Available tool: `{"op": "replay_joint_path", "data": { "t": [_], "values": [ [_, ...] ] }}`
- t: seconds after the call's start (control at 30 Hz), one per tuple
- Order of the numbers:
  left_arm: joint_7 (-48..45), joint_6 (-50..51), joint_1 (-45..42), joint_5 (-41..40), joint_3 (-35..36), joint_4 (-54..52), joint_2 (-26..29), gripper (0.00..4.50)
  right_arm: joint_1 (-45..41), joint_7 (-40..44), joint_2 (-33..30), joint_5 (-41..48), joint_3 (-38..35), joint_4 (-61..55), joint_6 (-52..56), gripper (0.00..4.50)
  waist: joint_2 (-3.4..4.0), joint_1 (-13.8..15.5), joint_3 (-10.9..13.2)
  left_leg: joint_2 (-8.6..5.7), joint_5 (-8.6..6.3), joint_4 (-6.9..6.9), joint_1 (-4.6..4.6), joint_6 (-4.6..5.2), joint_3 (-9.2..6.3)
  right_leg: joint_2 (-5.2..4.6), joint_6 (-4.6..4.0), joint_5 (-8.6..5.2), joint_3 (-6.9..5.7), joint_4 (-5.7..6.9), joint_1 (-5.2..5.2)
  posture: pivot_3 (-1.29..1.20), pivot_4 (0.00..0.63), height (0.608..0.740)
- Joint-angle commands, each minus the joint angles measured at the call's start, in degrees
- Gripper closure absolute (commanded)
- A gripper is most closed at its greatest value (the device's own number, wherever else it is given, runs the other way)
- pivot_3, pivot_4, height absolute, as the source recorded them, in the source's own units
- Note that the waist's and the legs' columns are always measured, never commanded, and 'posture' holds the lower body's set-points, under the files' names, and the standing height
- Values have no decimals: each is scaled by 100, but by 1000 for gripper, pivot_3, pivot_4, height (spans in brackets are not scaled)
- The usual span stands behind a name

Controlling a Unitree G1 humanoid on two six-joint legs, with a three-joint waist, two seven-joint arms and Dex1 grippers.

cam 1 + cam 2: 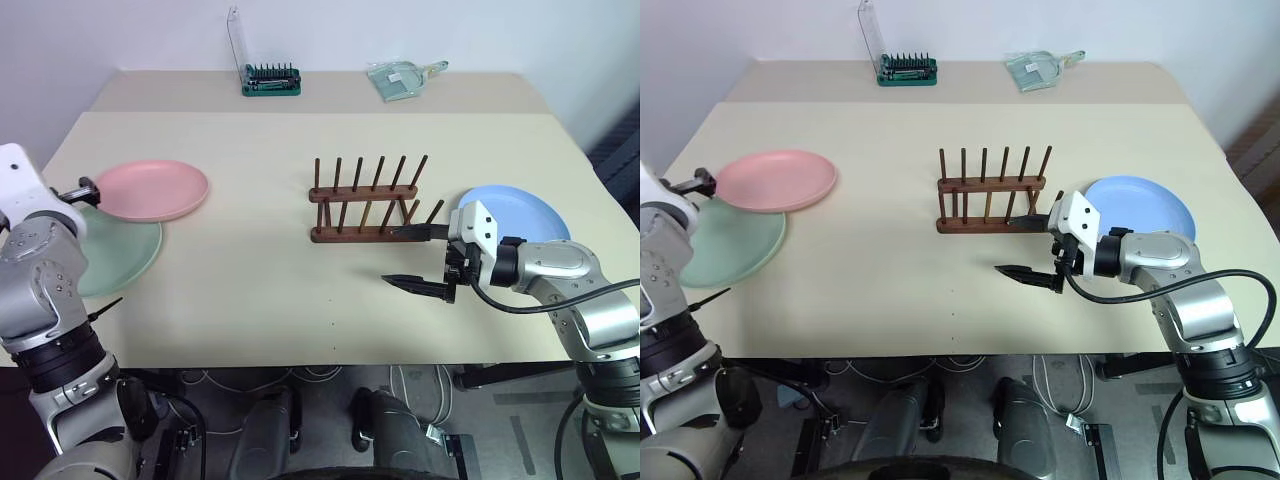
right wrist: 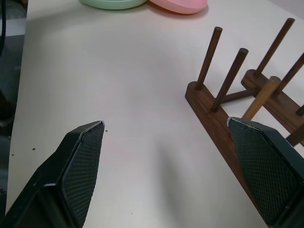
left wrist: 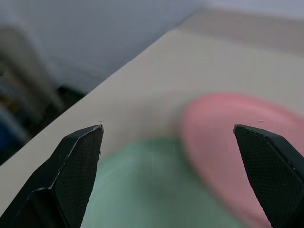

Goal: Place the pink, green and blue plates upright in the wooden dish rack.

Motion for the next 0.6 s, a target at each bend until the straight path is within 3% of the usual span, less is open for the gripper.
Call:
{"op": "replay_joint_path", "data": {
  "t": [0.03, 0.3, 0.5, 0.6],
  "values": [
    [76, 312, -246, 37, 137, -1, 34, 0, -82, -29, 29, 65, -64, -183, -58, 263, -5, 14, 0, 0, -4, 0, 0, -7, 0, -1, -1, 0, 0, -1, 0, 0, 150, 740],
    [78, 263, -906, -275, 655, 1012, -407, 0, 155, -202, 71, 42, -96, -387, -93, 263, -8, 112, 0, 1, -4, -2, -1, -19, 1, 0, -2, 1, 0, 0, -4, 0, 150, 740],
    [-35, -147, -1030, -267, 480, 1608, -354, 0, 265, -309, 72, 33, -107, -481, -106, 263, -10, 112, 1, 1, -3, -2, -1, -17, 4, 0, -6, 4, 1, 1, -4, 0, 150, 740],
    [-69, -295, -1111, -335, 537, 1827, -370, 832, 278, -340, 74, 36, -107, -502, -115, 213, -11, 111, 1, 1, -4, -2, -1, -18, 5, -1, -7, 5, 1, 0, -4, 0, 150, 740]
  ]
}}
